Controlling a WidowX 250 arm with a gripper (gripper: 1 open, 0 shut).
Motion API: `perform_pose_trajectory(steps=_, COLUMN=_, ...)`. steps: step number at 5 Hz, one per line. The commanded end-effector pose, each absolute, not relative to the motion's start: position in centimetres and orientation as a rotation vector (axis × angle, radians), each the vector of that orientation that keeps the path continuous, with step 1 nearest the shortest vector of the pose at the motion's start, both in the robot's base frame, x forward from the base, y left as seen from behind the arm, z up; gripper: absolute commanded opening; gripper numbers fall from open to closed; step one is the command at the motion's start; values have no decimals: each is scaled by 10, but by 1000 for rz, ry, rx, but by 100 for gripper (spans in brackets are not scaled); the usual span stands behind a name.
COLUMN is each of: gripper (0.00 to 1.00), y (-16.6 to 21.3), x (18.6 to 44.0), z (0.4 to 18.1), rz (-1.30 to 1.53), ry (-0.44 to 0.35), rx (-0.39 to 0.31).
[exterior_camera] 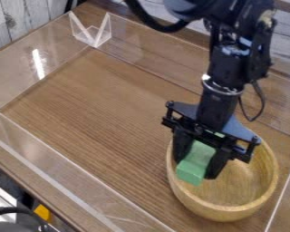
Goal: Put the green block in the brown bowl
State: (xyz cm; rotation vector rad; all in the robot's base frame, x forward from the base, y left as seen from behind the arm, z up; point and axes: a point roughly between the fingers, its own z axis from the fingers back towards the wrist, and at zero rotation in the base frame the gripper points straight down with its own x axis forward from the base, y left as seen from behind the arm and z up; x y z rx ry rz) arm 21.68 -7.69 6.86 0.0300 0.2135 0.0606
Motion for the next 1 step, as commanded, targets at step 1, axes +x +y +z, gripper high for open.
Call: perform_pose_trajectory(steps=1, gripper=0, y=-79, x=223, z=97, rz=46, ry=148, rx=11)
